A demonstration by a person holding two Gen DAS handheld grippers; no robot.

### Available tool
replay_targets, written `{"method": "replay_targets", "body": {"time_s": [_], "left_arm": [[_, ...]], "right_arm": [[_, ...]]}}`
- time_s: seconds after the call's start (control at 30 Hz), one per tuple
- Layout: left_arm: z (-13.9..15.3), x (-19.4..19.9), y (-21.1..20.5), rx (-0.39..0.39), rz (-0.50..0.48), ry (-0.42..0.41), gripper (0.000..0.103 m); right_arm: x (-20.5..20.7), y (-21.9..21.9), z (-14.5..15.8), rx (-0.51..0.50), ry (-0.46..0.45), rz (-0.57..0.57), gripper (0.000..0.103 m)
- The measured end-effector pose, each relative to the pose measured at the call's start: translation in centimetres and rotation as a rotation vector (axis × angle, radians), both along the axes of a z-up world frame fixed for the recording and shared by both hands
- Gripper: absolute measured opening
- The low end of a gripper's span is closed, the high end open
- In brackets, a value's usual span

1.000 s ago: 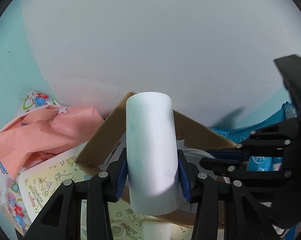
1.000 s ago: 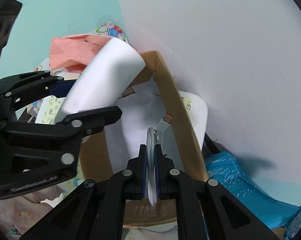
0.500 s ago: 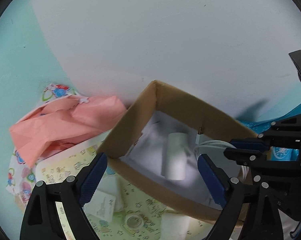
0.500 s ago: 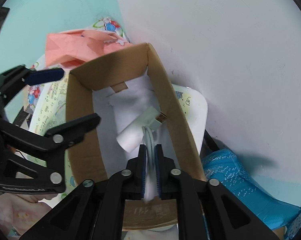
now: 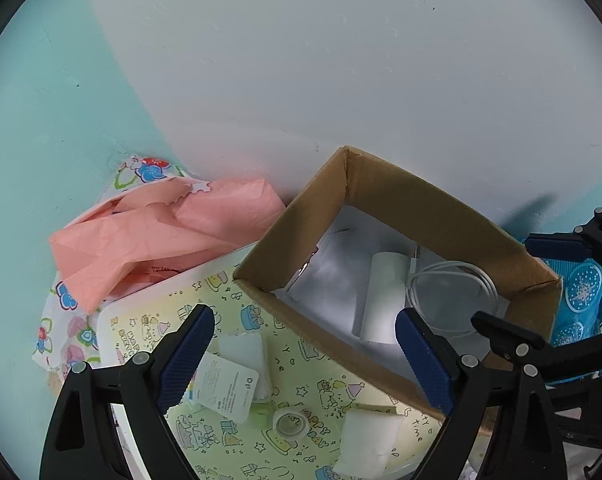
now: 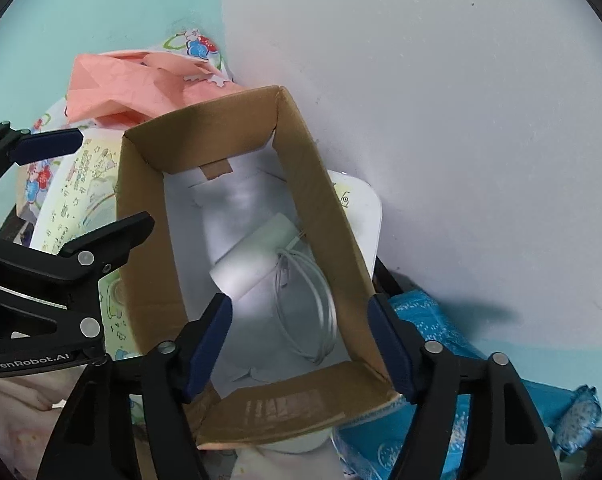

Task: Organize objects
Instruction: 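Open the left tool to drop the tube into the box while the right tool releases the cable there, then move both open tools back from the box over the tray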

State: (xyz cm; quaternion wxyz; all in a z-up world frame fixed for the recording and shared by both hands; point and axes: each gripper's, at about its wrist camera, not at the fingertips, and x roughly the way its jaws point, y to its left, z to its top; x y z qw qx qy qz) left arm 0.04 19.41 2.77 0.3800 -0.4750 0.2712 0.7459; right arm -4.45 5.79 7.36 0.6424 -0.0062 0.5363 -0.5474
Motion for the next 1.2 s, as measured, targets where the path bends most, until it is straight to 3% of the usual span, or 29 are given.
{"method": "replay_targets", "body": {"time_s": [0.4, 0.67, 1.2], "left_arm": [[2.0, 0.5, -4.8, 0.027, 0.029, 0.049, 0.094], [1.7, 1.8, -7.5, -0.036, 0.037, 0.126, 0.094], [1.0, 2.8, -11.2, -0.034, 0.065, 0.071, 0.094]], "right_arm": [[2.1, 3.1, -0.6, 0.005, 0.009, -0.007, 0.080], [3.2, 5.2, -1.8, 0.031, -0.026, -0.023, 0.082], [3.7, 7.8, -4.4, 0.068, -0.058, -0.075, 0.082]]}}
